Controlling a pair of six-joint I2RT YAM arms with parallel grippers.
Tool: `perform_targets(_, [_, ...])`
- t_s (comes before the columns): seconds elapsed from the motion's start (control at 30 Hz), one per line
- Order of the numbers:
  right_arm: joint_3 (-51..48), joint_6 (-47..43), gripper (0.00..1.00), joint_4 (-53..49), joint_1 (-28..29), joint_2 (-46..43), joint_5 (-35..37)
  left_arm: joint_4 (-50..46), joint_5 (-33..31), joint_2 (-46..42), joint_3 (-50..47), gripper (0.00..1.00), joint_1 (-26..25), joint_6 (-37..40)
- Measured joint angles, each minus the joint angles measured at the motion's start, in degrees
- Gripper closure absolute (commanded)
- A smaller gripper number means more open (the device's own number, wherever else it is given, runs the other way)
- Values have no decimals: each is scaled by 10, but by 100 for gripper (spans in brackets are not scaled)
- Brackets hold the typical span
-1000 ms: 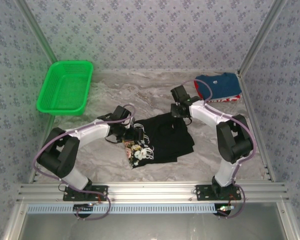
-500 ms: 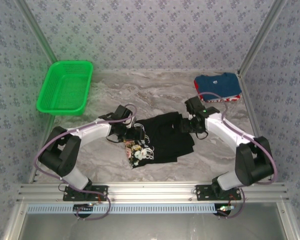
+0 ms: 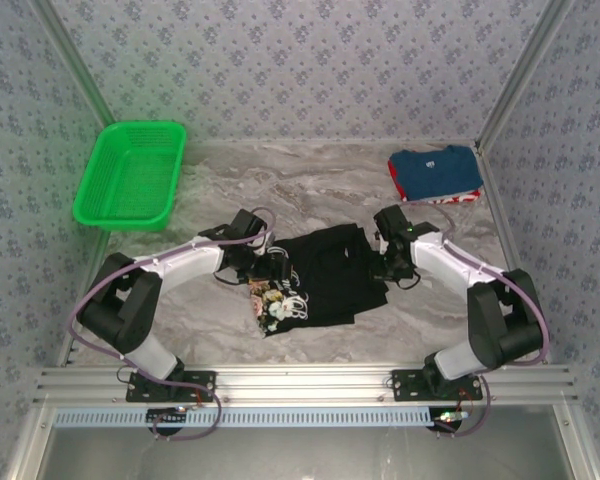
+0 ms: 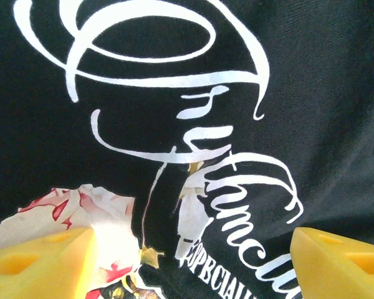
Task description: Fold the inside-out t-shirt
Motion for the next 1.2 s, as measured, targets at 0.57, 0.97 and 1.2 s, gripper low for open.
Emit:
perform_targets(0.57, [-21, 17, 91, -105, -18, -63, -29, -9, -24, 6, 3, 19, 0, 0])
perform_targets(0.97, [30, 25, 56, -61, -10, -34, 23, -18, -24, 11, 18, 18, 0, 5])
perform_targets(1.2, [115, 6, 64, 101, 32, 66, -1, -11, -24, 3, 25, 18, 0, 4])
